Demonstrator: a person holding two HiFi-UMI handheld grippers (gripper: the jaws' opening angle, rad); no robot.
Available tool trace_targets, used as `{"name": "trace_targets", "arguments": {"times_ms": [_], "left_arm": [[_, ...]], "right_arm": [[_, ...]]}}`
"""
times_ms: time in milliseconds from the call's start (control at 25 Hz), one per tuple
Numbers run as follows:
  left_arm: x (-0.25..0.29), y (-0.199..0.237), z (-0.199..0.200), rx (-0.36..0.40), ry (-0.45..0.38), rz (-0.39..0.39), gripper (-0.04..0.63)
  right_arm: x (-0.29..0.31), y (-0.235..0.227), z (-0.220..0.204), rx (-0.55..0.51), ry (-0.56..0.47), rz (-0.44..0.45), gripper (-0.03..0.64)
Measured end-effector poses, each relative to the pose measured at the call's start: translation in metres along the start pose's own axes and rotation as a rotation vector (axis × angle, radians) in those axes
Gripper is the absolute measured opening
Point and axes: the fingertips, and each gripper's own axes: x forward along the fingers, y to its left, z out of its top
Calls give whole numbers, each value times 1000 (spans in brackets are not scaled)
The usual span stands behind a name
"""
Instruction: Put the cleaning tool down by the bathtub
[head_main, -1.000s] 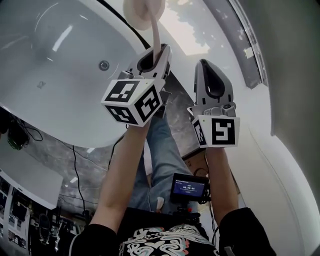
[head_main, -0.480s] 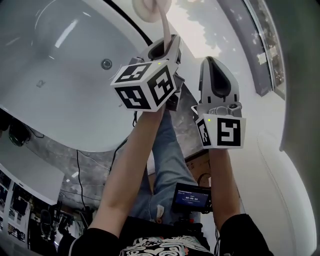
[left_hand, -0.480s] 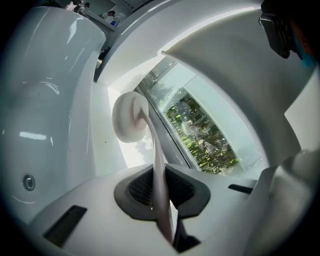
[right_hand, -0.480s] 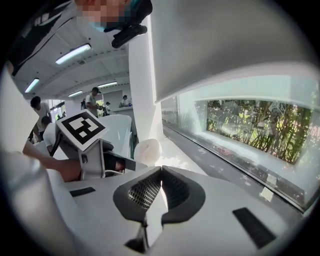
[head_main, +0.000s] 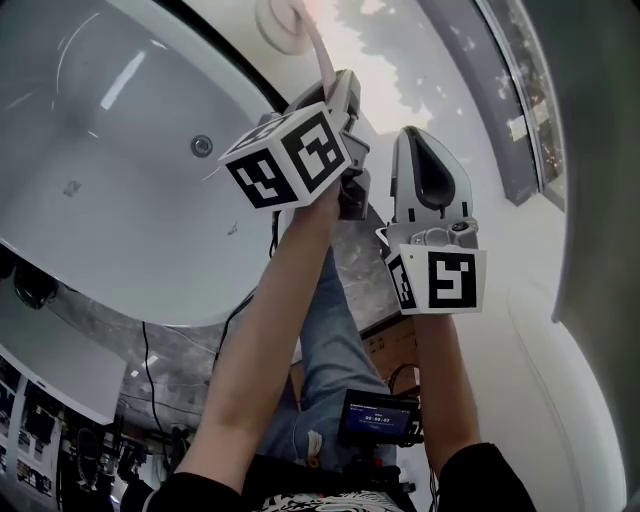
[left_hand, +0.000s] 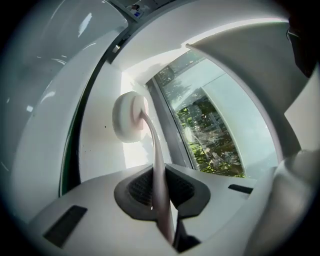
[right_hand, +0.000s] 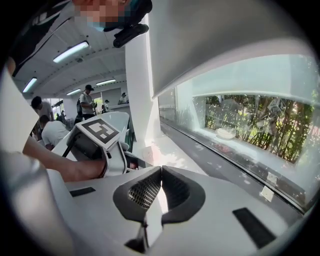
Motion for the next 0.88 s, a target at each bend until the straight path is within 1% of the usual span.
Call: {"name": "trace_targets", "arguments": {"times_ms": [80, 160, 440, 520, 600, 720, 760, 880], "left_arm": [[7, 7, -5, -15, 11, 23, 37], [14, 13, -7, -9, 23, 34, 37], [29, 21, -9, 4, 10, 55, 37], [33, 22, -14, 17, 30, 65, 37], [37, 21, -22, 26, 65, 59, 37], [41, 23, -30, 17, 109, 67, 37], [42, 24, -31, 16, 120, 75, 49], [43, 27, -35, 13, 147, 86, 167]], "right_arm": [[0, -3, -3, 3, 9, -3, 26], [3, -4, -4, 3, 12, -2, 26], [6, -7, -18, 15, 33, 4, 26], [8, -6, -21, 12, 37, 7, 26], [8, -5, -23, 12, 41, 9, 26], [8, -6, -24, 16, 46, 13, 26], [9, -8, -24, 18, 45, 13, 26], [13, -9, -23, 25, 44, 10, 26]]}}
